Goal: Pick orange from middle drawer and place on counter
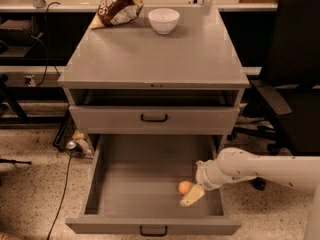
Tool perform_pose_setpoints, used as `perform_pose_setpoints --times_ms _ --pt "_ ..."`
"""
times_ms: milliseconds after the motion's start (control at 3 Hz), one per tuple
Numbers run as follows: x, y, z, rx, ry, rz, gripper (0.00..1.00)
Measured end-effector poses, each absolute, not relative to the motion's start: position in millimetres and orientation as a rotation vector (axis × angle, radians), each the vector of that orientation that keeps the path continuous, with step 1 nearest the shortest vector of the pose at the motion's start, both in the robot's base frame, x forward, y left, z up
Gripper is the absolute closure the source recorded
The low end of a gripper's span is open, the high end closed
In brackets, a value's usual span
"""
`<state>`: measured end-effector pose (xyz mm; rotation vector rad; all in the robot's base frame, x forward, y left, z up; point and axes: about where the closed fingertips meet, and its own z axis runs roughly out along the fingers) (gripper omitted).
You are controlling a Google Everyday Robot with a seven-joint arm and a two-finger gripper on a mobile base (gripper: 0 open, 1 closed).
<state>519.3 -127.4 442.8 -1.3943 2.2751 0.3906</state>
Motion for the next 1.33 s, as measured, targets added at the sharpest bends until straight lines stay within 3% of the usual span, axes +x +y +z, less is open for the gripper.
perform_pose_setpoints --times_ms 1333 --pt "521.0 -108.6 391.2 -1.449 2.323 0.451 0.0"
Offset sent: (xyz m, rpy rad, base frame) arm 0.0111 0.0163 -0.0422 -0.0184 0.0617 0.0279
